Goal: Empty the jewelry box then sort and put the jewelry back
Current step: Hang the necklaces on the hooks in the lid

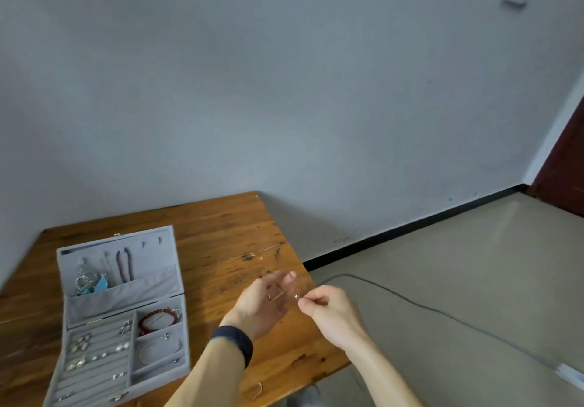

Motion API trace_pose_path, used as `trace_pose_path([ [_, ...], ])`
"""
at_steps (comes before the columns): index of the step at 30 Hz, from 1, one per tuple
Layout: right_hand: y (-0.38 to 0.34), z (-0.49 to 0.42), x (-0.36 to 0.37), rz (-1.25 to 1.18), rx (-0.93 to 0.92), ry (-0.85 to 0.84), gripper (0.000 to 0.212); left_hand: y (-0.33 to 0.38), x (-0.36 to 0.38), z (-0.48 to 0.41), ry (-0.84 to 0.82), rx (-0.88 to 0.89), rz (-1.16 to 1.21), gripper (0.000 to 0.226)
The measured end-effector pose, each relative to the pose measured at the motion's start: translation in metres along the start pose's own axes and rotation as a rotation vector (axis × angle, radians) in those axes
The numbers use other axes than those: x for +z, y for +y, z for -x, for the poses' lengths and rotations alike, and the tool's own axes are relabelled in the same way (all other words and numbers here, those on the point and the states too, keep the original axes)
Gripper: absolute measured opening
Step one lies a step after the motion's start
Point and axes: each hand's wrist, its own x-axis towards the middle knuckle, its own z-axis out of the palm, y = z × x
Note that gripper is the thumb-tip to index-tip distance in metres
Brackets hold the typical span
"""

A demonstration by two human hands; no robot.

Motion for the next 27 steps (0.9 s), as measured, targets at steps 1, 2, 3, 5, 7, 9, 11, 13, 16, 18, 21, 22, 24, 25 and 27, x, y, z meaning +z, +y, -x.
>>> trace_pose_path([
  [1,-0.002,0.001,-0.002,-0.010,-0.001,0.004,0.008,0.008,0.000,0.001,-0.011,0.022,0.046,0.025],
  [2,-0.003,0.002,-0.003,-0.017,-0.002,0.008,0.008,0.016,-0.001,0.003,-0.018,0.041,0.065,0.024],
  [3,-0.004,0.004,-0.004,-0.022,-0.004,0.010,0.008,0.025,-0.003,0.004,-0.018,0.055,0.059,0.023],
  [5,-0.003,0.006,-0.004,-0.042,-0.010,-0.001,0.008,0.045,-0.008,0.008,-0.007,0.081,0.046,0.018],
  [7,-0.003,0.008,0.000,-0.046,-0.011,-0.025,0.009,0.065,-0.014,0.014,0.011,0.116,0.064,0.015],
  [9,-0.002,0.008,0.006,-0.037,-0.007,-0.047,0.010,0.086,-0.021,0.024,0.037,0.169,0.077,0.015],
  [11,-0.004,0.009,0.014,-0.028,-0.019,-0.068,0.011,0.106,-0.029,0.036,0.079,0.223,0.045,0.016],
  [13,-0.007,0.009,0.025,-0.036,-0.037,-0.110,0.009,0.125,-0.038,0.051,0.126,0.279,-0.030,0.020],
  [16,-0.014,0.007,0.047,-0.038,-0.075,-0.172,0.008,0.152,-0.051,0.074,0.201,0.394,-0.134,0.029],
  [18,-0.021,0.003,0.065,0.016,-0.116,-0.203,0.011,0.170,-0.062,0.091,0.227,0.445,-0.183,0.030],
  [21,-0.032,-0.001,0.089,0.097,-0.216,-0.208,0.018,0.191,-0.077,0.114,0.246,0.488,-0.266,0.020],
  [22,-0.038,-0.002,0.098,0.119,-0.243,-0.212,0.019,0.197,-0.083,0.122,0.259,0.507,-0.297,0.018],
  [24,-0.052,-0.008,0.115,0.164,-0.297,-0.218,0.019,0.206,-0.090,0.140,0.306,0.552,-0.343,0.017],
  [25,-0.061,-0.011,0.123,0.186,-0.326,-0.221,0.019,0.210,-0.093,0.148,0.333,0.578,-0.365,0.017],
  [27,-0.080,-0.020,0.137,0.215,-0.378,-0.218,0.019,0.217,-0.098,0.166,0.367,0.632,-0.410,0.020],
])
